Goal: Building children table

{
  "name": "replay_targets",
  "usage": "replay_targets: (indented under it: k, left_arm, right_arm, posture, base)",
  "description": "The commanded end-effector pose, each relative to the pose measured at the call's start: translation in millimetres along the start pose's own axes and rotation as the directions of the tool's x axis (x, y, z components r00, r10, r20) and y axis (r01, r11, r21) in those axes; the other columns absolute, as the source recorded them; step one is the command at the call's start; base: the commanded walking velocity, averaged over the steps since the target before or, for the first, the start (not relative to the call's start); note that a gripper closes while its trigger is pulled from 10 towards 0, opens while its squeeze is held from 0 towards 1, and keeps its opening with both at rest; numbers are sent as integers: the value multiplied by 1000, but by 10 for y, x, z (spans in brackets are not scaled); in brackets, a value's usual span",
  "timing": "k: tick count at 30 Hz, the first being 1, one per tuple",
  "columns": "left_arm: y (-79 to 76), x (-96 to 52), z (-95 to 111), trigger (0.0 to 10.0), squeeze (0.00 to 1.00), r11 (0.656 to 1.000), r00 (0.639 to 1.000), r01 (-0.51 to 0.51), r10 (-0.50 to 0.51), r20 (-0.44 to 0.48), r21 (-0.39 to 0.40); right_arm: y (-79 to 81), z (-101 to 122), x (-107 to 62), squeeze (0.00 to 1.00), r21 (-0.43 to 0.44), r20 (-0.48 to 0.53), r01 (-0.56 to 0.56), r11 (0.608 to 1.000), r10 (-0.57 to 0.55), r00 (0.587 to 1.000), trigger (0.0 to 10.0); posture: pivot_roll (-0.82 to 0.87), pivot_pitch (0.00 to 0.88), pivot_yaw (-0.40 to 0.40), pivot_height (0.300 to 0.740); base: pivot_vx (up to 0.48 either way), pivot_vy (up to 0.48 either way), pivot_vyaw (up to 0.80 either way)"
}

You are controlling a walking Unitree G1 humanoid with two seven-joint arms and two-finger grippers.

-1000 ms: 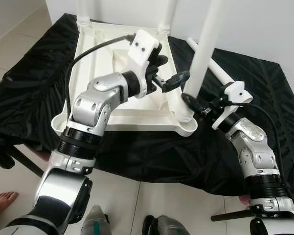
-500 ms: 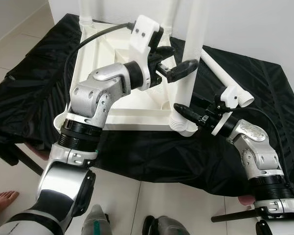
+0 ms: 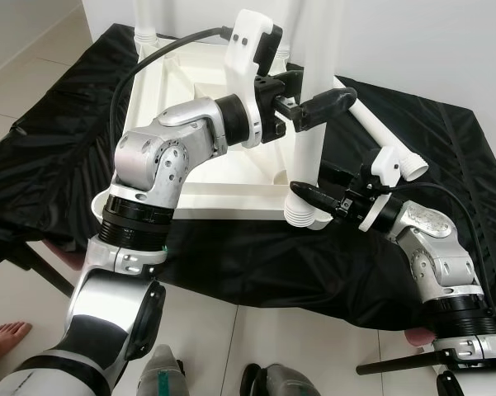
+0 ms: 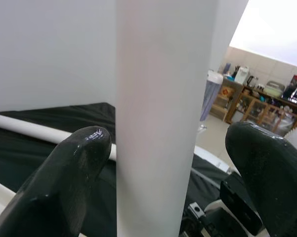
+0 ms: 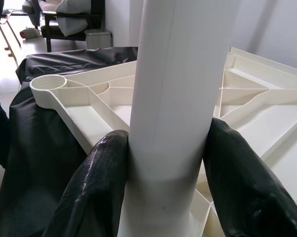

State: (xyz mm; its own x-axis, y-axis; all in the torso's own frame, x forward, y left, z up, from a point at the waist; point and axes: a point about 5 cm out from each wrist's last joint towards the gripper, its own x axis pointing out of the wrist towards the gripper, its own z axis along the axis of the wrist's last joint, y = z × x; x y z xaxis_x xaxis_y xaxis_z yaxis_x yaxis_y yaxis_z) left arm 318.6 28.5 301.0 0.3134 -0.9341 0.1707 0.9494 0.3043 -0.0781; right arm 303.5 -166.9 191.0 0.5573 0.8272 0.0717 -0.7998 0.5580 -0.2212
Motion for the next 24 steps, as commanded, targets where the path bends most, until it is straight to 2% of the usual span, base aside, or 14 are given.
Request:
replay_targets:
  k: [1, 3, 5, 12, 24]
  left_arm:
    - [-125, 32, -19, 10000, 0, 993, 992, 121, -120, -23, 6]
    - [-125, 32, -19, 10000, 0, 993, 992, 121, -120, -23, 6]
    - [-137, 34, -39, 0, 0, 993, 992, 120, -120, -25, -9]
    - [-156, 28, -28, 0, 0, 991, 992, 128, -129, -13, -26]
    - [-164, 20, -5, 0, 0, 993, 993, 118, -118, -10, 13]
  right_arm:
    - [2, 16, -35, 0, -20, -3, -6, 1000, 6, 1000, 10000]
    - [2, 16, -35, 0, -20, -3, -6, 1000, 6, 1000, 10000]
    - [6, 11, -39, 0, -23, -6, -7, 1000, 7, 1000, 10000]
    - [1, 15, -32, 0, -27, -8, -12, 1000, 12, 1000, 10000]
    - [-45, 34, -23, 0, 11, -10, 18, 1000, -18, 1000, 10000]
  posture:
    - [68, 35, -108, 740]
    - [68, 35, -108, 740]
    - [70, 32, -108, 740]
    - [70, 29, -110, 740]
    - [72, 35, -116, 740]
  base:
    - [0, 0, 0]
    - [0, 0, 0]
    - [0, 0, 0]
    - [0, 0, 0]
    - [0, 0, 0]
